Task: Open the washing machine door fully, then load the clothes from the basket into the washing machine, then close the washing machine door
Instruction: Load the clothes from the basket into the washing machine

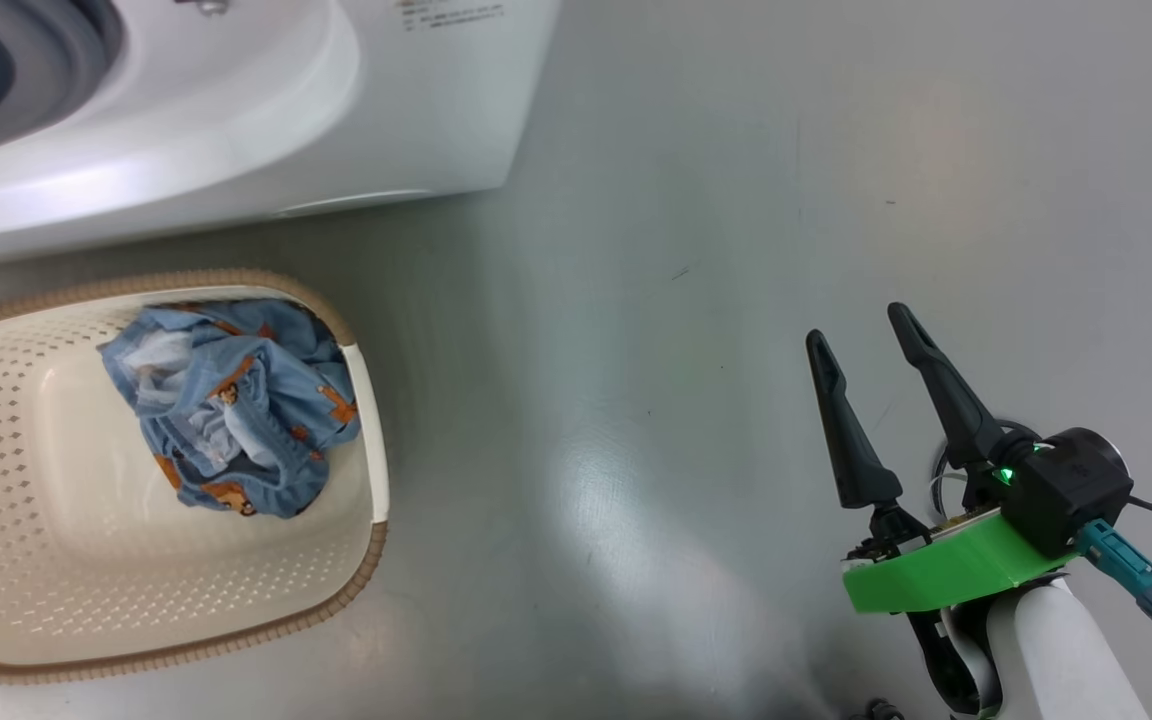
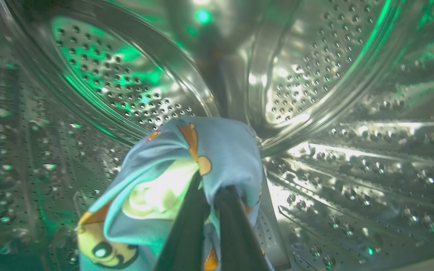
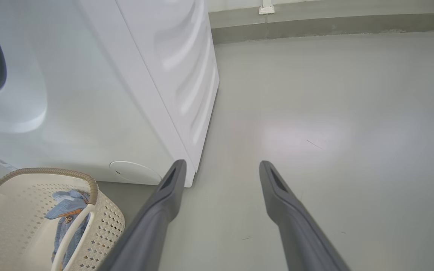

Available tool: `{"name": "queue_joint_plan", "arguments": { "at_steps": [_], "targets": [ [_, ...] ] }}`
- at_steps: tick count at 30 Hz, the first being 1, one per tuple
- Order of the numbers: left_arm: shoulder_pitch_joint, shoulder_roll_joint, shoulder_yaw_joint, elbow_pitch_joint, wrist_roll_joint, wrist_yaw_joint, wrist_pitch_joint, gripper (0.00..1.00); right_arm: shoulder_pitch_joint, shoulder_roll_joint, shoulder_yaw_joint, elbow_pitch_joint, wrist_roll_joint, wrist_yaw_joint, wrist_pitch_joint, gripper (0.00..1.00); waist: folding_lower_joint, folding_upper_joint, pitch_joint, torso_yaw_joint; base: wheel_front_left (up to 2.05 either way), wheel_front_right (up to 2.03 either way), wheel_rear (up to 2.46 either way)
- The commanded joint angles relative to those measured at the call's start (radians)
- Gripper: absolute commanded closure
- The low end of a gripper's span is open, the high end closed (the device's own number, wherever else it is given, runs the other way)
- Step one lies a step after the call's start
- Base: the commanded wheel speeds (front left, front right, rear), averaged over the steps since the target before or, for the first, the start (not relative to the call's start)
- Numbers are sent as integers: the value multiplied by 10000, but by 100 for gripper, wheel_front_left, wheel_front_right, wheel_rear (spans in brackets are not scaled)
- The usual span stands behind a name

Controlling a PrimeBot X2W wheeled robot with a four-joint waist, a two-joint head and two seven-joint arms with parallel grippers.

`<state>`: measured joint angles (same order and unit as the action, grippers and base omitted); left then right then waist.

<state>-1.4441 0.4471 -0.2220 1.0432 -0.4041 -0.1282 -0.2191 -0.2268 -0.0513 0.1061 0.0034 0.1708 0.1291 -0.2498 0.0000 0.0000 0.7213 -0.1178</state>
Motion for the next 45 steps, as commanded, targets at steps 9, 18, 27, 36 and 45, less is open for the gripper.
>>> {"name": "queue_joint_plan", "arguments": {
  "at_steps": [9,18,27,36,45],
  "targets": [
    [-410,644,-795,512,-728,-24,-111,0,91,11,247,-45,121,16,-112,0,0,0,-39,-70,0,0,0],
    [-125,564,-1511,540,-1274,-24,-267,0,156,11,188,-32,13,16,-116,0,0,0,-287,141,0,0,0],
    [1037,314,-2211,-56,-1831,-24,-412,0,328,11,30,-66,-171,16,-61,0,0,0,-824,539,0,0,0],
    [2873,254,-1870,-1679,-1711,-25,-424,0,581,11,-120,-314,-333,16,228,0,0,0,-1428,1011,0,0,0],
    [5557,256,-985,-4206,-1250,230,-426,0,909,11,-389,-552,-366,16,409,0,0,0,-1859,1350,0,0,0]
  ]
}}
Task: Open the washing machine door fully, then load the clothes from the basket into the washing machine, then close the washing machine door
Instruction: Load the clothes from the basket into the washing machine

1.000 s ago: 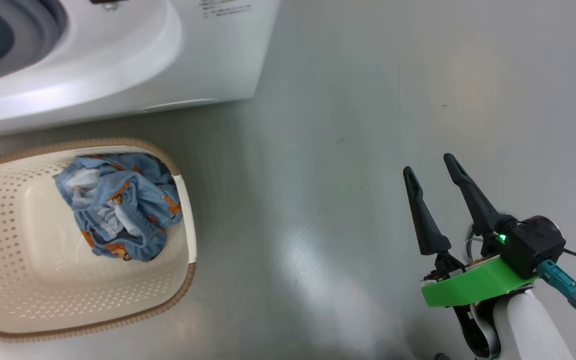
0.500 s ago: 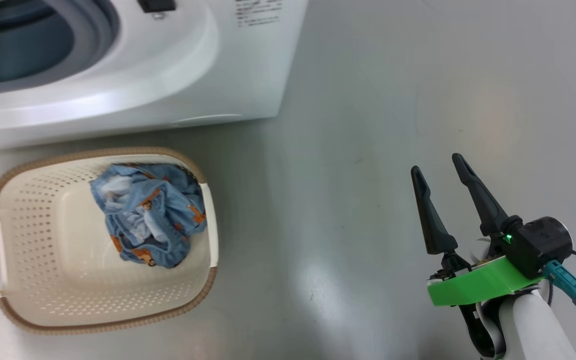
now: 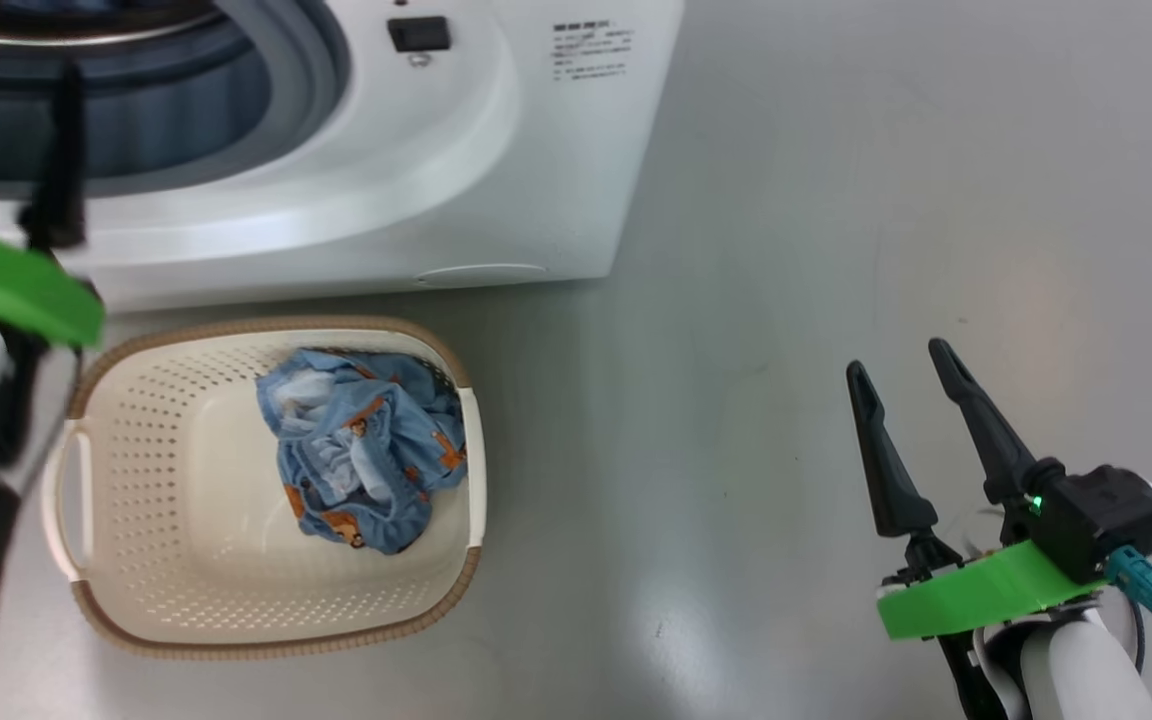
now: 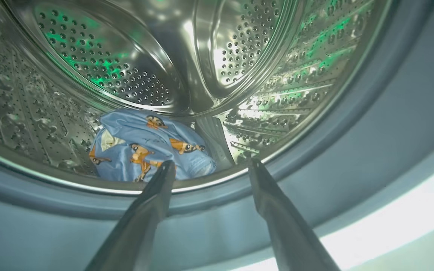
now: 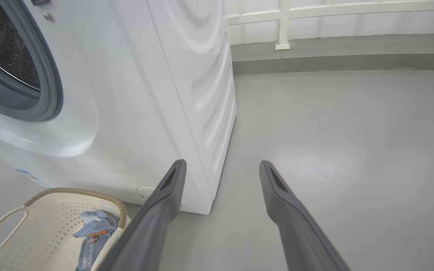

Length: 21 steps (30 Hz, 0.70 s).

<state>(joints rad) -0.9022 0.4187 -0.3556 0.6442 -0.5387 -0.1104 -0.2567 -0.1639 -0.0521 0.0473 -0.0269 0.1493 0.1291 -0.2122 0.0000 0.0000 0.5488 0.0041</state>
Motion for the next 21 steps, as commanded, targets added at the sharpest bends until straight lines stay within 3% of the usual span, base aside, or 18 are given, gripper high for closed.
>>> {"name": "queue_joint_plan", "arguments": {
  "at_steps": [1,10,21],
  "targets": [
    [480,504,486,-547,108,97,-50,0,311,19,182,-265,-152,16,45,0,0,0,-188,167,0,0,0],
    [3710,-316,1750,-3589,580,781,-50,0,516,19,29,-365,-125,16,165,0,0,0,-747,456,0,0,0],
    [5965,-1561,2348,-5345,1457,1048,-51,0,828,19,-217,-308,-4,16,151,0,0,0,-1523,621,0,0,0]
  ]
}}
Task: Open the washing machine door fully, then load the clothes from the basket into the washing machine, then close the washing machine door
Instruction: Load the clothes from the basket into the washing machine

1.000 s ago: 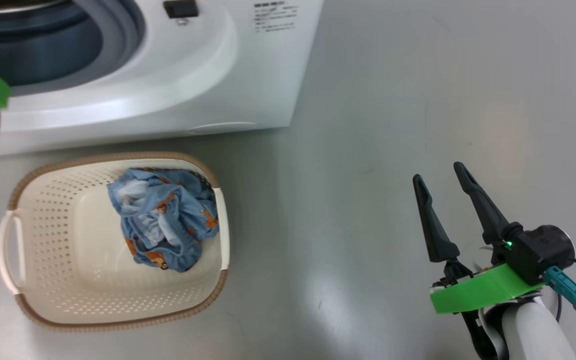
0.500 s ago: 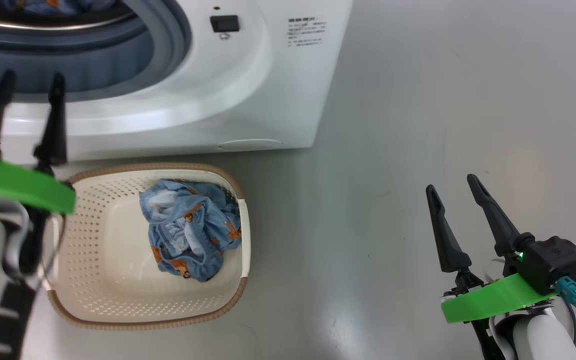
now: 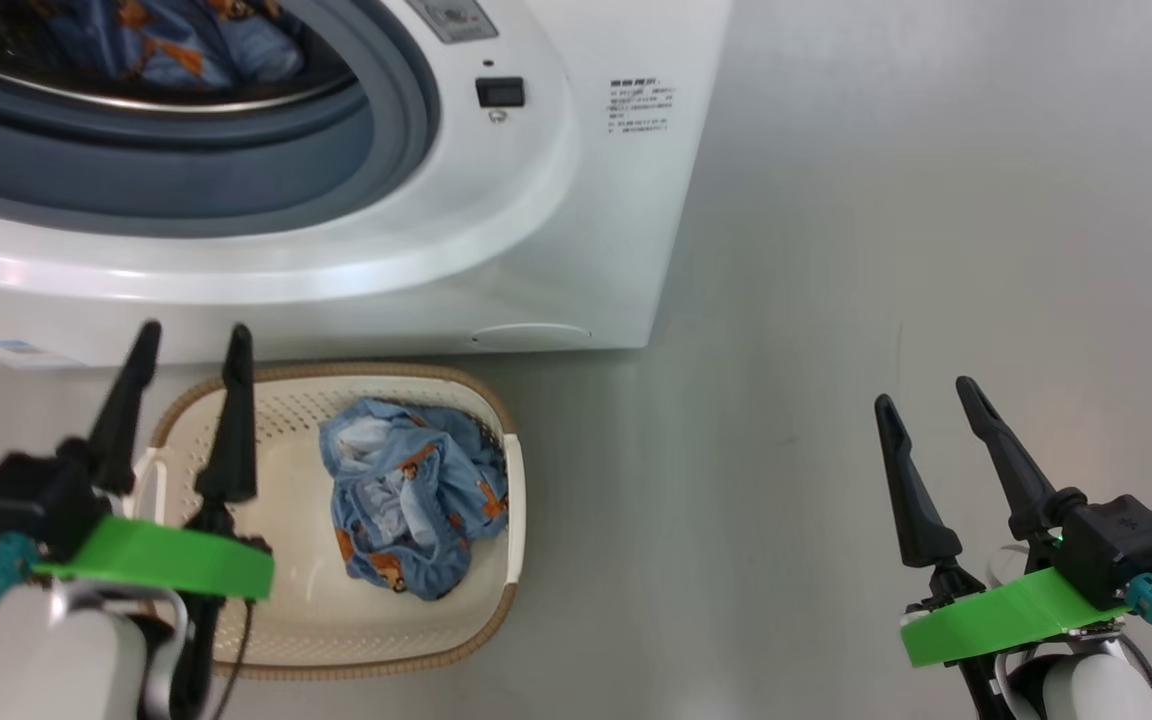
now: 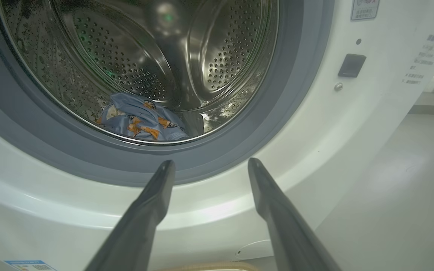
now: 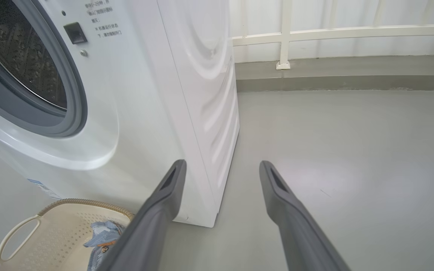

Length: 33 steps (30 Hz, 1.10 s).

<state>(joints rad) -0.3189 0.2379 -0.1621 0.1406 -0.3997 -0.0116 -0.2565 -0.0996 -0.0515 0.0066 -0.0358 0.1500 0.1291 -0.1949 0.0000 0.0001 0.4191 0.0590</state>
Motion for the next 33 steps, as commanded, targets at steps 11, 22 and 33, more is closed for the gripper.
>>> {"name": "queue_joint_plan", "arguments": {
  "at_steps": [11,22,33],
  "targets": [
    [1505,-845,1148,-1126,783,-346,-53,0,512,13,186,-2,212,16,-118,0,0,-1,-1094,112,0,0,0],
    [2462,-1382,1513,-978,1243,-802,-53,0,926,13,56,201,447,16,-206,0,0,-1,-2029,190,0,0,0],
    [3063,-1669,1465,-703,1570,-1000,-53,0,1268,13,83,343,652,16,-233,0,0,-1,-2737,249,0,0,0]
  ]
}}
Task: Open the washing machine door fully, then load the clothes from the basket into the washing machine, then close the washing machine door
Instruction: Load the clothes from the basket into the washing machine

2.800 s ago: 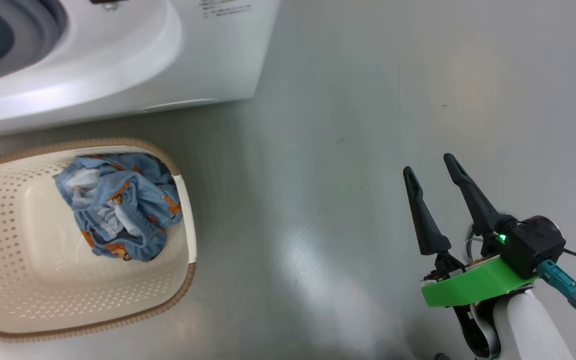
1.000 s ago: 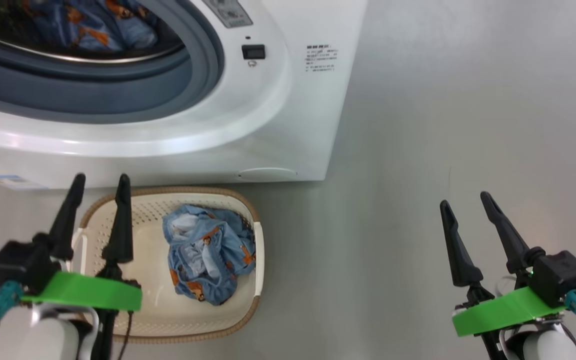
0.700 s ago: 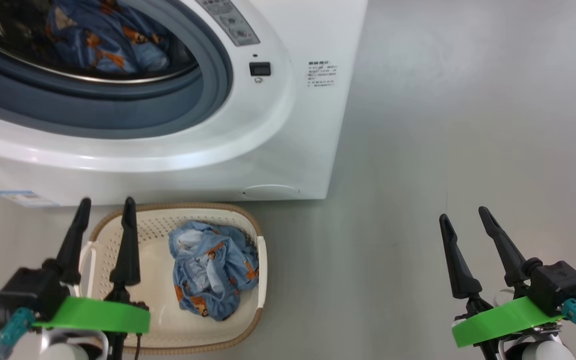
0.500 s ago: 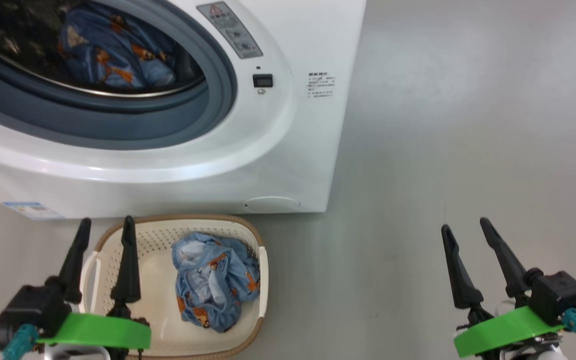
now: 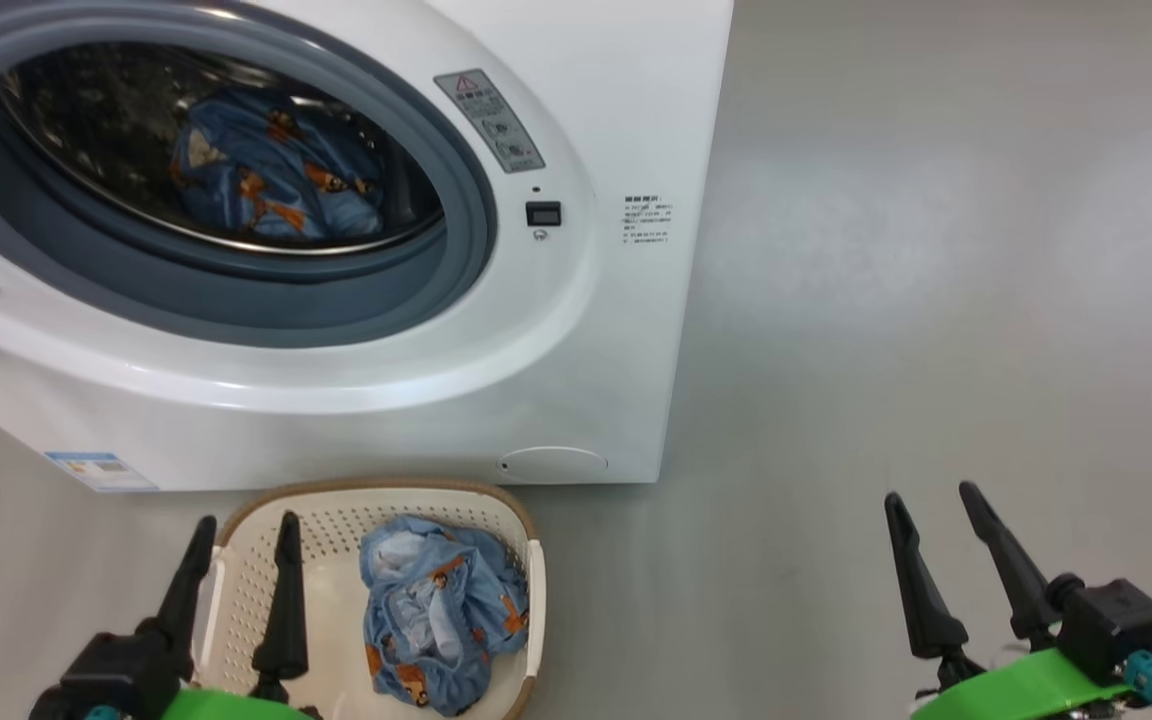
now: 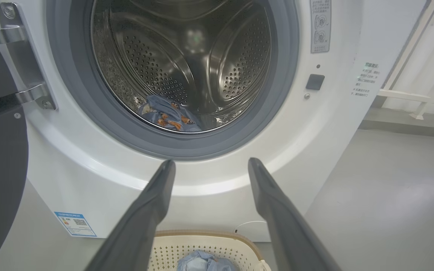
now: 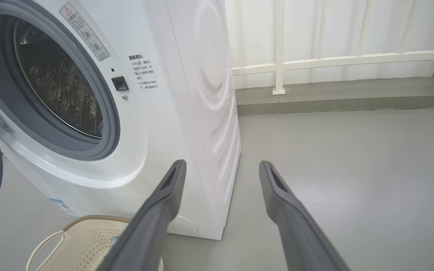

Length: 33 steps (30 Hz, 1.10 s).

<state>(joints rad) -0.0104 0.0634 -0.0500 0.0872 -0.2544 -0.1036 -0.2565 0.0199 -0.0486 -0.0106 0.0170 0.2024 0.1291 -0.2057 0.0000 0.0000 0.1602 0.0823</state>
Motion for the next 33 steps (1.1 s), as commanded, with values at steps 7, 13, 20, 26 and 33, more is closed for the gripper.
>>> {"name": "queue_joint_plan", "arguments": {
  "at_steps": [7,13,20,26,33],
  "targets": [
    [198,3,294,6,261,-141,-53,0,303,-16,170,-109,221,16,-146,0,0,0,-496,77,0,0,0],
    [310,-44,137,275,403,-184,-53,0,462,-16,164,-66,275,16,-137,0,0,0,-750,182,0,0,0],
    [454,-79,10,561,485,-221,-53,0,636,-16,198,0,272,16,-88,0,0,0,-943,288,0,0,0],
    [466,-97,32,600,532,-238,-53,0,730,-16,245,-29,251,16,-45,0,0,0,-1012,331,0,0,0],
    [544,-115,-26,535,575,-251,-53,0,742,-16,292,-70,238,16,-22,0,0,0,-1044,279,0,0,0]
  ]
}}
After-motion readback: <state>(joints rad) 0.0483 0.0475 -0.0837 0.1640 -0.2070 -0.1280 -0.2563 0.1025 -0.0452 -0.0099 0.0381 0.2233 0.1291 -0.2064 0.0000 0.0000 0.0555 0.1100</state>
